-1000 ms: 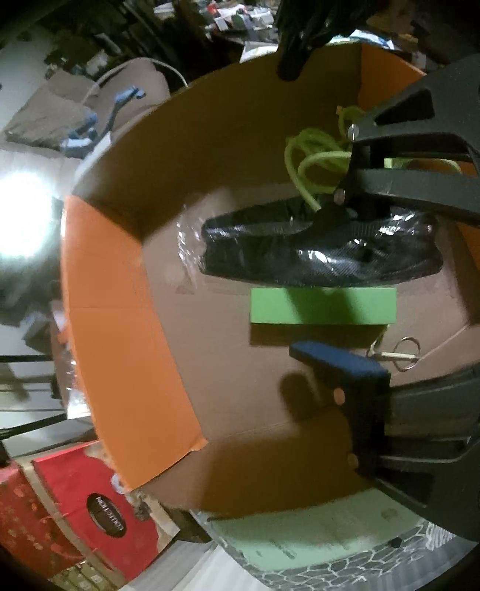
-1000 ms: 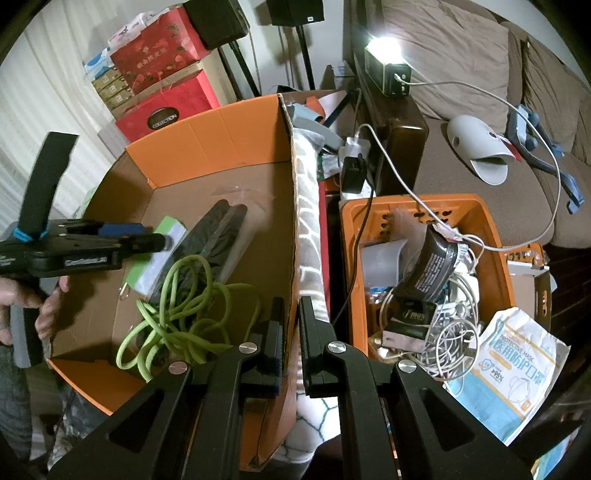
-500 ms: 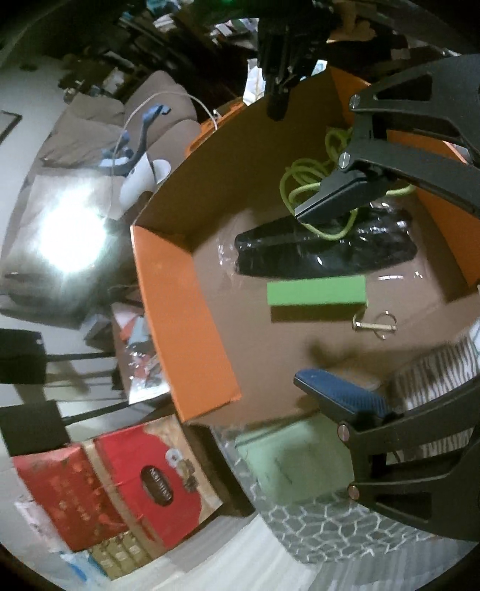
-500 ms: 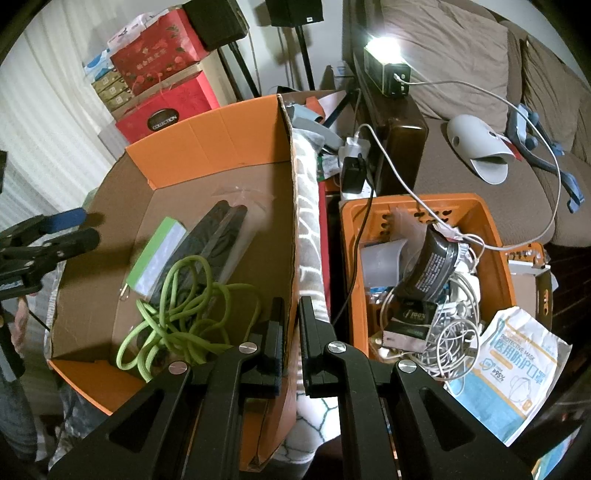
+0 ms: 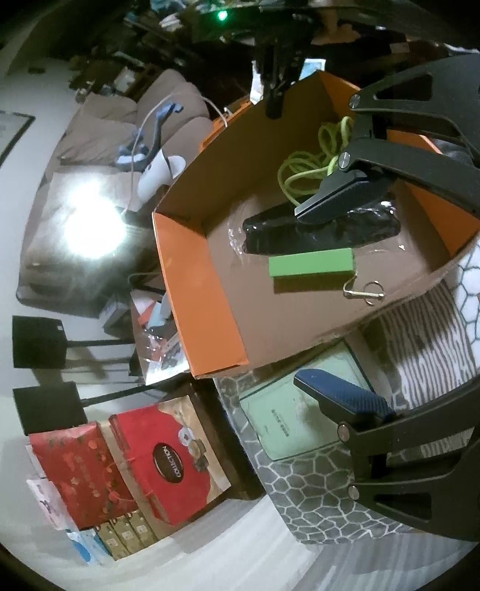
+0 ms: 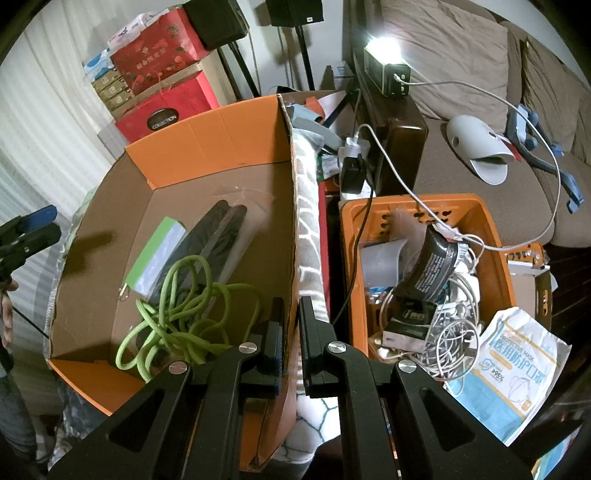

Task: Organize objects
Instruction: 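Move the left tool to the small white square tag on the blanket and grasp it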

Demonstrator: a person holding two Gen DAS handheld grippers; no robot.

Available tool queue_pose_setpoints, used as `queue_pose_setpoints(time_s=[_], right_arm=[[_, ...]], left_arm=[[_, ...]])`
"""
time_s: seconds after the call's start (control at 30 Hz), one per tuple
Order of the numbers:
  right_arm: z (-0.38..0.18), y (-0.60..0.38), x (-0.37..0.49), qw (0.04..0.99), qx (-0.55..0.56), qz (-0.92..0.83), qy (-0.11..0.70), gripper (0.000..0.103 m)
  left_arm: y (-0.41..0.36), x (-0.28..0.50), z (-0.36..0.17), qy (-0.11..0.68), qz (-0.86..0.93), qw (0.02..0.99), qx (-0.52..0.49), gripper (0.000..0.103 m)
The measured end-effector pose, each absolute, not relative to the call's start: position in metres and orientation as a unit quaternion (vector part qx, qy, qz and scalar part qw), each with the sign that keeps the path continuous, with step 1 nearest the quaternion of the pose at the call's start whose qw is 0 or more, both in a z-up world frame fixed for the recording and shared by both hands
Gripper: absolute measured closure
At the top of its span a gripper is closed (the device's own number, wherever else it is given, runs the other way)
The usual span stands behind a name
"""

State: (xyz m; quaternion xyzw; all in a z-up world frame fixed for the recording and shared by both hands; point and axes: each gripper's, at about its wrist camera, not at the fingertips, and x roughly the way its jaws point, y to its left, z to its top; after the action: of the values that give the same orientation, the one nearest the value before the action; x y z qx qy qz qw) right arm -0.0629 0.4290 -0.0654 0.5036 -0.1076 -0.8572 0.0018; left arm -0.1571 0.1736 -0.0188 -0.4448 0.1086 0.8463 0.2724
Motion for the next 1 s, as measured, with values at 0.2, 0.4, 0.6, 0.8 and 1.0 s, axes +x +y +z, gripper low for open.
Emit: queue_pose_setpoints(time_s=[0.2, 0.4, 0.6, 0.8, 1.0], right_arm=[[-0.065, 0.429, -0.063, 0.002, 0.504, -0.857, -0.107, 0.097], [-0.065, 0.429, -0.063, 0.002, 0.504, -0.857, -0.108, 0.097], [-0.065, 0.429, -0.063, 0.002, 0.504, -0.857, -0.108, 0.097], [-0.065, 0.429, -0.063, 0.001, 0.504, -0.857, -0.108, 0.097], [-0.065, 0.429, -0.063, 0.001, 0.504, -0.857, -0.109, 0.097]], left_arm=[[0.150, -0.157, -0.015, 0.095, 0.853, 0.266, -0.439, 0.024], [0.118, -0.164, -0.015, 0.080, 0.860, 0.243, -0.441, 0.024], [0.076, -0.175, -0.018, 0.072, 0.870, 0.203, -0.443, 0.024], [0.039, -0.185, -0.028, 0.067, 0.871, 0.174, -0.455, 0.024], [0.004, -0.195, -0.047, 0.061, 0.863, 0.150, -0.479, 0.014]])
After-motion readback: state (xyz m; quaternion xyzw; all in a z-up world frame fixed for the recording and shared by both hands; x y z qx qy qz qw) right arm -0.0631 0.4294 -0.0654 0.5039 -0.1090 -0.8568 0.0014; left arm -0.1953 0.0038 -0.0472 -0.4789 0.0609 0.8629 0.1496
